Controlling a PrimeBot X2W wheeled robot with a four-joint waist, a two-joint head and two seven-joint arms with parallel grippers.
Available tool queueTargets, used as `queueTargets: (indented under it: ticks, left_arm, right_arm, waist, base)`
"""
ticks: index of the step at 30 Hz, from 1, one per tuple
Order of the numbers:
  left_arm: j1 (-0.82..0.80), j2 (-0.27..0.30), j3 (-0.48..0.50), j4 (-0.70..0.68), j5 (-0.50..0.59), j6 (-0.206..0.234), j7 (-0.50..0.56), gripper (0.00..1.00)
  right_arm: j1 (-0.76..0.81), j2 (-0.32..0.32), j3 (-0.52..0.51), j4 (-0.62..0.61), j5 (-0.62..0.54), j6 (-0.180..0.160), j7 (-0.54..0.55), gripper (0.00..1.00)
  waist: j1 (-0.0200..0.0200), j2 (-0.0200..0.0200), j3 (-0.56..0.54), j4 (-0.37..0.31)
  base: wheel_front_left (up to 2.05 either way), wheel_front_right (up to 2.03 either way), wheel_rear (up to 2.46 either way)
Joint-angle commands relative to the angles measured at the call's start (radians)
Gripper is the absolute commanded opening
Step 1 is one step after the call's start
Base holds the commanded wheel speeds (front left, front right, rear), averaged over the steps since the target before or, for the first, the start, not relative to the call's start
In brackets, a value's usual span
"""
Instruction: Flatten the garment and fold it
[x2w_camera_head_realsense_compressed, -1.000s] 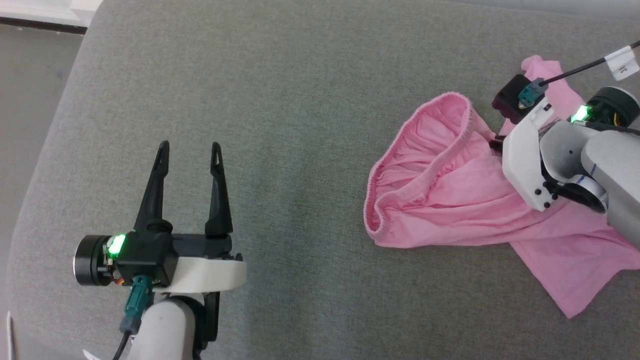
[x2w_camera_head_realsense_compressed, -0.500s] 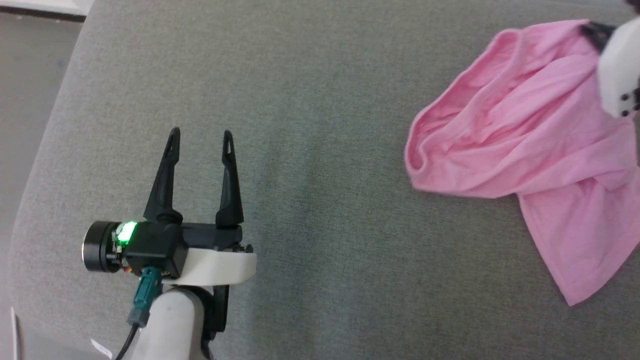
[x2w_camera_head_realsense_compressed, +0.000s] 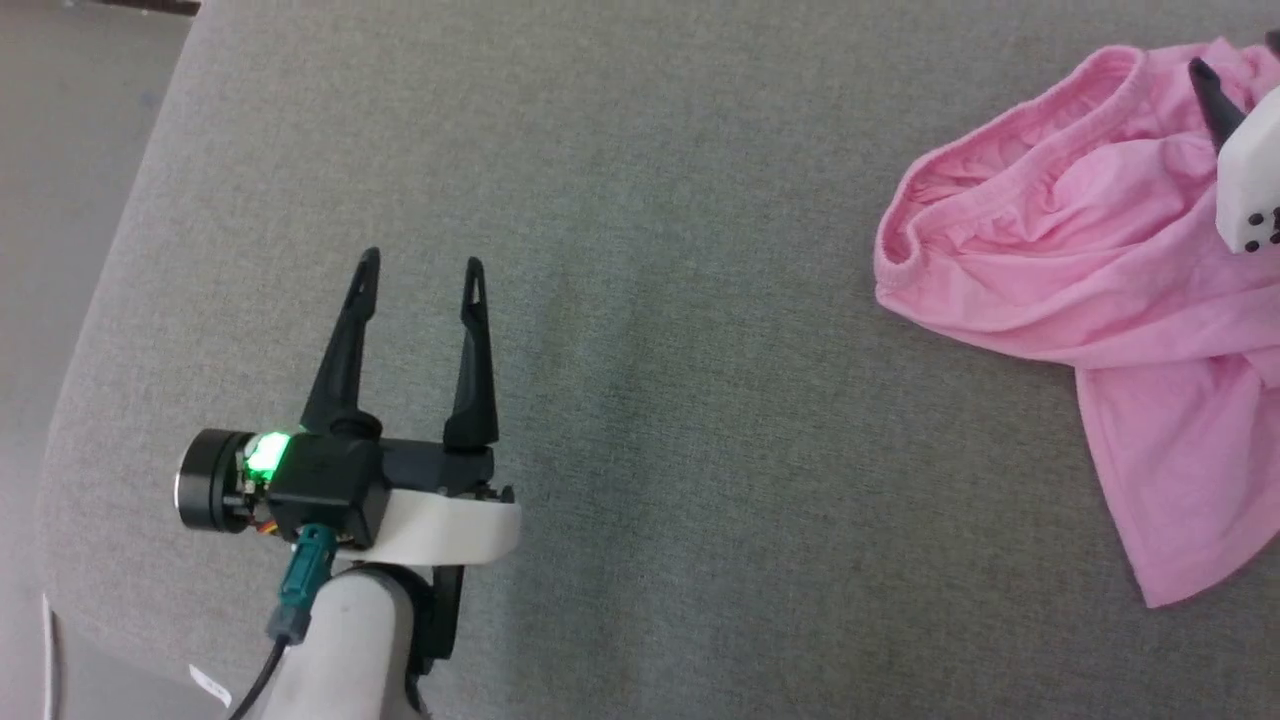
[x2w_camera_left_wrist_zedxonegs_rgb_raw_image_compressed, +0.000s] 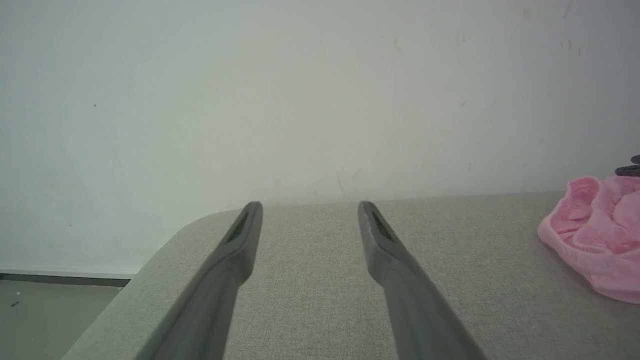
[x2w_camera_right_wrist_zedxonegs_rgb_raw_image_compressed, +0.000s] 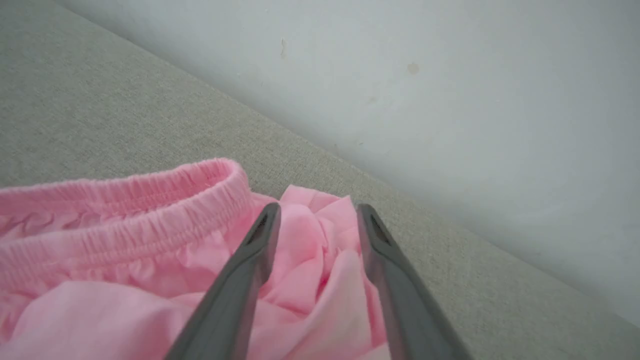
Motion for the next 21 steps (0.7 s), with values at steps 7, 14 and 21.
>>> queueTargets:
  ticks: [7, 14, 21]
  left_arm:
    - [-0.025, 0.073, 0.006, 0.009, 0.005, -0.046, -0.005, 1.00]
    - [-0.117, 0.165, -0.006, 0.085, -0.014, -0.164, -0.005, 1.00]
    - [-0.276, 0.228, -0.098, 0.258, -0.077, -0.238, 0.018, 1.00]
  right_arm:
    - [0.047, -0.009, -0.040, -0.141, -0.068, -0.002, -0.094, 1.00]
    - [0.273, -0.047, -0.385, -0.540, -0.256, -0.002, -0.095, 1.00]
    - [0.659, 0.095, -0.776, -0.928, -0.525, -0.002, -0.095, 1.00]
  waist:
    - [0.0000, 0.0001, -0.126, -0.124]
    - [0.0000, 0.0001, -0.173, -0.212]
    - [0.0000, 0.0001, -0.204, -0.266]
  base:
    - [0.00, 0.00, 0.00]
    - [0.00, 0.00, 0.00]
    - [0.00, 0.00, 0.00]
